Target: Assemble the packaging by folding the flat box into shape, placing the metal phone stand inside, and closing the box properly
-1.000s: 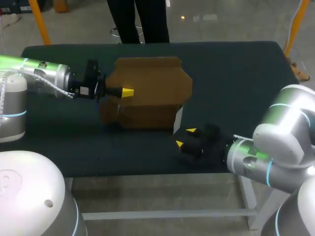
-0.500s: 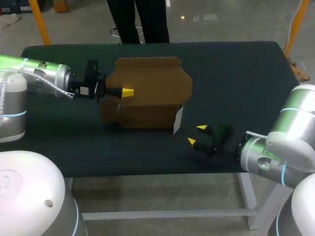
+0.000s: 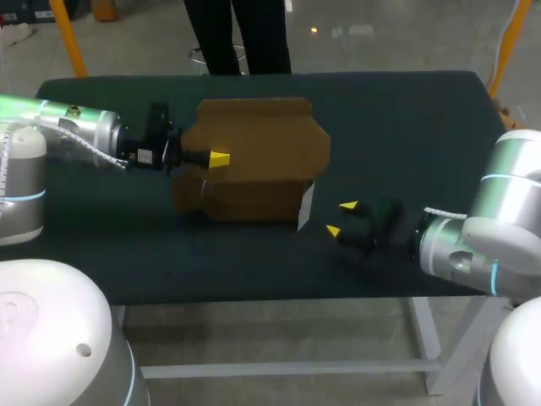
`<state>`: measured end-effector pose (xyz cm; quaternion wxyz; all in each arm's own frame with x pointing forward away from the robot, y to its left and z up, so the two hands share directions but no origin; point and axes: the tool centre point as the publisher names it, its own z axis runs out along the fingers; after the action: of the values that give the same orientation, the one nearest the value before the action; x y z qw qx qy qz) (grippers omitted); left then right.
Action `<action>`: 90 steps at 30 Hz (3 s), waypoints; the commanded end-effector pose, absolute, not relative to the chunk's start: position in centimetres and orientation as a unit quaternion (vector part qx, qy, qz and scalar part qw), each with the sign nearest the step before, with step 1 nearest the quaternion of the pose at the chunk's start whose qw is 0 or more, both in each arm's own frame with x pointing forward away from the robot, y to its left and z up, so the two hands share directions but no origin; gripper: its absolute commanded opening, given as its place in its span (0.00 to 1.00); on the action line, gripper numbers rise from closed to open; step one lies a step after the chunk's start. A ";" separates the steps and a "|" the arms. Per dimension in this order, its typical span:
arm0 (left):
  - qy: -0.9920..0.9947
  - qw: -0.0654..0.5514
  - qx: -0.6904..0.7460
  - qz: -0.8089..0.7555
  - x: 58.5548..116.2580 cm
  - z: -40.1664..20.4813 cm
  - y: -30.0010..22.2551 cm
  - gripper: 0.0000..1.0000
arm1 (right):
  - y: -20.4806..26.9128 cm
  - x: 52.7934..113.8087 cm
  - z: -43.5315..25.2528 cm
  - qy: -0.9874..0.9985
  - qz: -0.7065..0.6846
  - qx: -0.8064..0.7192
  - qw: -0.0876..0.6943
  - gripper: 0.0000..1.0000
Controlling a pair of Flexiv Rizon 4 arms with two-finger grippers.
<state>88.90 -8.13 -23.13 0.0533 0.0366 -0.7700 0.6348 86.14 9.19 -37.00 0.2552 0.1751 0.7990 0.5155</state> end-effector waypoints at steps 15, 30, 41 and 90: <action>-0.770 0.053 0.036 0.635 88.9 -23.4 -8.2 0.00 | 12.7 88.9 -37.3 0.819 0.535 0.111 0.177 0.57; -0.770 0.053 0.036 0.635 88.9 -23.4 -8.2 0.00 | 14.3 89.9 -37.6 0.816 0.541 0.110 0.171 0.49; -0.770 0.053 0.036 0.635 88.9 -23.4 -8.2 0.00 | 15.1 90.4 -37.6 0.796 0.560 0.138 0.186 0.45; -0.770 0.053 0.036 0.635 88.9 -23.4 -8.2 0.00 | 17.7 92.2 -37.1 0.694 0.526 0.365 0.329 0.46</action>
<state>88.95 -7.91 -23.10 0.0525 0.0372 -0.7701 0.6347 91.84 16.62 -37.02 0.2368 0.2925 0.7292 0.5715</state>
